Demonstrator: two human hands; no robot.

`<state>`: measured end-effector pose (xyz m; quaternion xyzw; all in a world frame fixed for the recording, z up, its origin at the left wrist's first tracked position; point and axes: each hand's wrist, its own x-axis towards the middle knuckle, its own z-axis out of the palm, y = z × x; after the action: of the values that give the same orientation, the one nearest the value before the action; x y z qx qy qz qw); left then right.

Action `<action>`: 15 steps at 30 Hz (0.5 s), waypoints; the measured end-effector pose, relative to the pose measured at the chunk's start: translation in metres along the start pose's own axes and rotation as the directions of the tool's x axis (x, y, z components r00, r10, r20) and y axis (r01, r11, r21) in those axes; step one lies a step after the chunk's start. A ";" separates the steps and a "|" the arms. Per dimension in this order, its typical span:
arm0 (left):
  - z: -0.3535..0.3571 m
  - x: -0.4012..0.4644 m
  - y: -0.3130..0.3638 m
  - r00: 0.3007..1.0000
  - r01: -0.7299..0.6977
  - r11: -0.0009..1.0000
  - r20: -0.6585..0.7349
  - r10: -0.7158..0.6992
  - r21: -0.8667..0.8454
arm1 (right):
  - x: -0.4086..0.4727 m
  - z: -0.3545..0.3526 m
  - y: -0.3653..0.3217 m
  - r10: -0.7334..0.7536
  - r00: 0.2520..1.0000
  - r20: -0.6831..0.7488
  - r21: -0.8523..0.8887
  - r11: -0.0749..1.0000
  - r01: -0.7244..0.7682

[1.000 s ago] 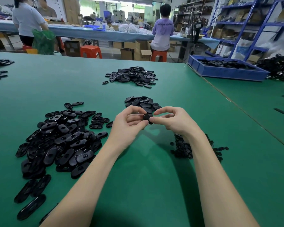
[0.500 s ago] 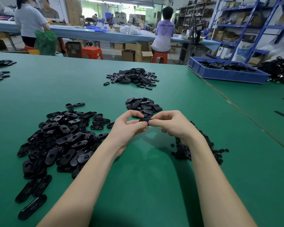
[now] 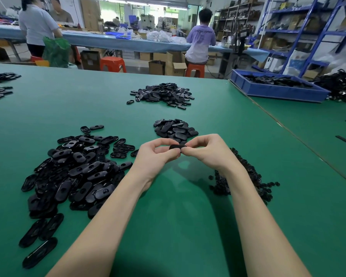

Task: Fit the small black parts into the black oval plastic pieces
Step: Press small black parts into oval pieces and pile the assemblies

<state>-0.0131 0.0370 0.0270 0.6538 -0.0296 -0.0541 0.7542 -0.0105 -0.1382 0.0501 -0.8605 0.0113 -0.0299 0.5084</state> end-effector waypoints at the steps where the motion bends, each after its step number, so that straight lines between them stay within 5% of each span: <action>1: -0.001 0.000 0.000 1.000 -0.002 1.000 -0.007 0.002 0.012 | 0.000 0.002 0.001 0.002 1.000 -0.006 -0.002 1.000 -0.002; 15: 0.003 0.001 -0.004 0.993 -0.019 0.987 -0.115 0.038 0.161 | -0.003 0.014 0.010 -0.103 0.995 0.009 0.022 0.994 0.103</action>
<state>-0.0124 0.0337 0.0232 0.7137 0.0015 -0.0021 0.7004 -0.0126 -0.1305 0.0343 -0.8546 -0.0361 -0.0522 0.5155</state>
